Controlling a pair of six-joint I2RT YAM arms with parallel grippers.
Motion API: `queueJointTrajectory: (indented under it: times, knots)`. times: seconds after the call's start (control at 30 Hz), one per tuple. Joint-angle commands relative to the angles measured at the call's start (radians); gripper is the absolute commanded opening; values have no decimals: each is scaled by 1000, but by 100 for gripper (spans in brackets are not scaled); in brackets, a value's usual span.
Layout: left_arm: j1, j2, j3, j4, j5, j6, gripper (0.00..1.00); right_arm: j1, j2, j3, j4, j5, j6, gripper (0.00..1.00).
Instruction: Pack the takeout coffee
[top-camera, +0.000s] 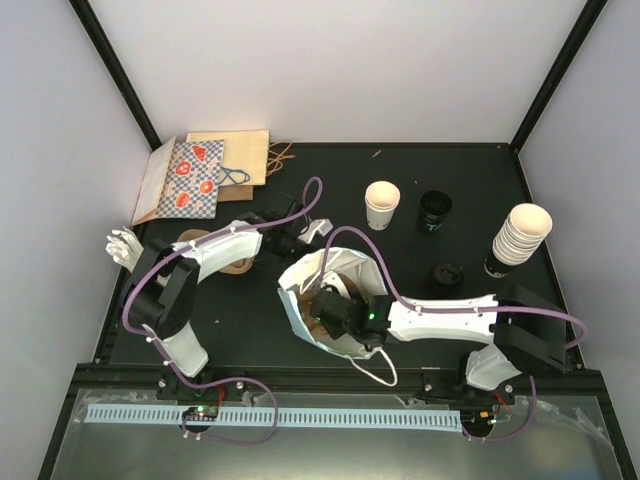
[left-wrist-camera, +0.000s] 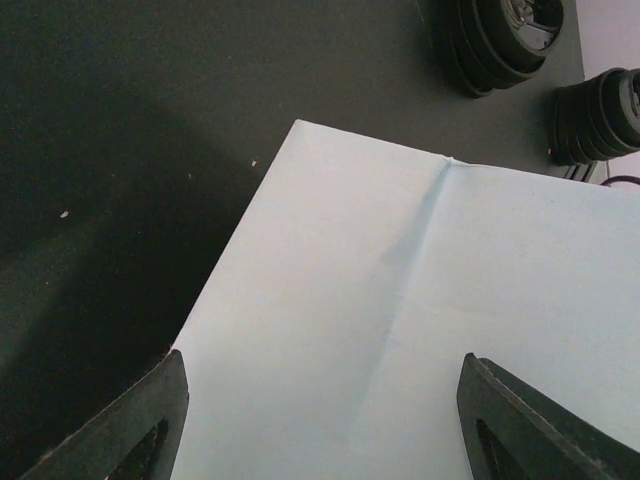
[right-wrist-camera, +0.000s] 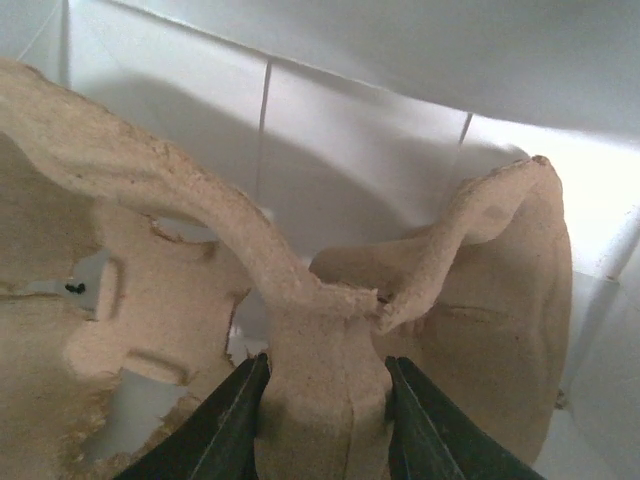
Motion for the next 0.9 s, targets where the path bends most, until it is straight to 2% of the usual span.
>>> queueJointTrajectory:
  times: [0.0,0.4,0.53,0.57,0.6,0.63,0.67,0.73,0.87]
  knots:
    - [-17,11,19,8,51,4,76,-36,62,18,-24,-62,-1,32]
    - [-23,11,19,18,53,-6,76,-53,162,70,-57,-97,3,33]
    - [-23,6,15,19,51,-9,76,-54,152,76,-64,-100,2,37]
    - [-24,5,14,19,50,-10,76,-54,150,77,-68,-101,1,41]
    - [-25,4,13,19,50,-11,76,-54,148,79,-71,-106,-3,53]
    - [-23,3,13,20,50,-12,76,-54,145,80,-75,-109,-6,71]
    - [-23,3,13,21,48,-12,76,-54,140,78,-74,-110,-8,81]
    - [-24,3,14,23,47,-14,76,-54,128,74,-74,-114,-12,89]
    - [-23,6,16,27,47,-18,76,-55,107,82,-93,-102,-17,92]
